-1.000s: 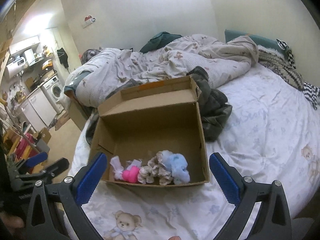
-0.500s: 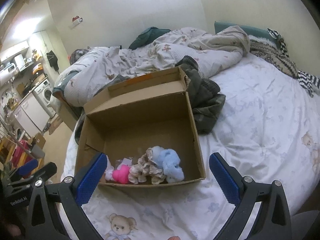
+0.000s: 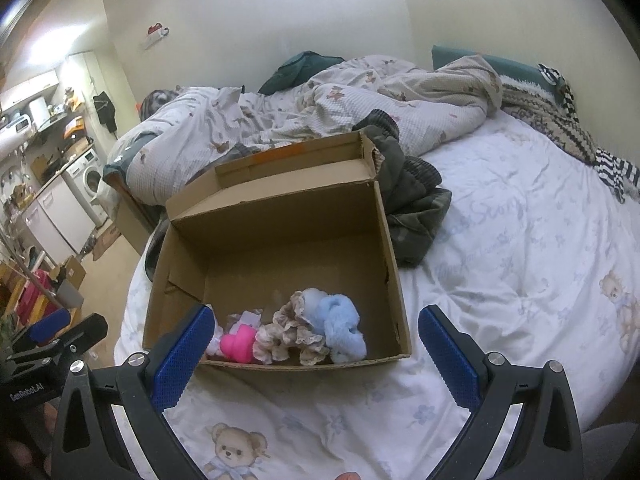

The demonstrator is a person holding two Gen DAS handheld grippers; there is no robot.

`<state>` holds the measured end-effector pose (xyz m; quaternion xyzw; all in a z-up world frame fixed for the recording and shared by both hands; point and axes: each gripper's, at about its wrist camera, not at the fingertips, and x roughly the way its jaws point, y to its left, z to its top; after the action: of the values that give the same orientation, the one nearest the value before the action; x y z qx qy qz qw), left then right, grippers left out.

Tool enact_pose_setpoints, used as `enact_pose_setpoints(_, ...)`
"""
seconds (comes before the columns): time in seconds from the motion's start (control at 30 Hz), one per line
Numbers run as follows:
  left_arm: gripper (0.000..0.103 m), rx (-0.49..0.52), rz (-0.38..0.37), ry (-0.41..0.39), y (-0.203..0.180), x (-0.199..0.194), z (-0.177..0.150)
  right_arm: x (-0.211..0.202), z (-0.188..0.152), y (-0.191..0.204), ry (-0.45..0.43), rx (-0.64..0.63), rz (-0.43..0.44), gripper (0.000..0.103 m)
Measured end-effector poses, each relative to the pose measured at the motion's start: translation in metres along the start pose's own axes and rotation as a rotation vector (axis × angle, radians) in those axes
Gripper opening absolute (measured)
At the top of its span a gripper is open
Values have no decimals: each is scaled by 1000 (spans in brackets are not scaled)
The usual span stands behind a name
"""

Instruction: Organize soft objects

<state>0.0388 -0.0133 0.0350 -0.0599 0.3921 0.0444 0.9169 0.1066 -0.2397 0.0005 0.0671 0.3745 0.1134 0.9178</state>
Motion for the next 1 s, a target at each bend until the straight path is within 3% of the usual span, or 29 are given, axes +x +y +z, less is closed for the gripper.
enact_pose_setpoints(1.0,102,-3,-9,-11,-8,-2,1,3,0,1,12,-11,-2,103)
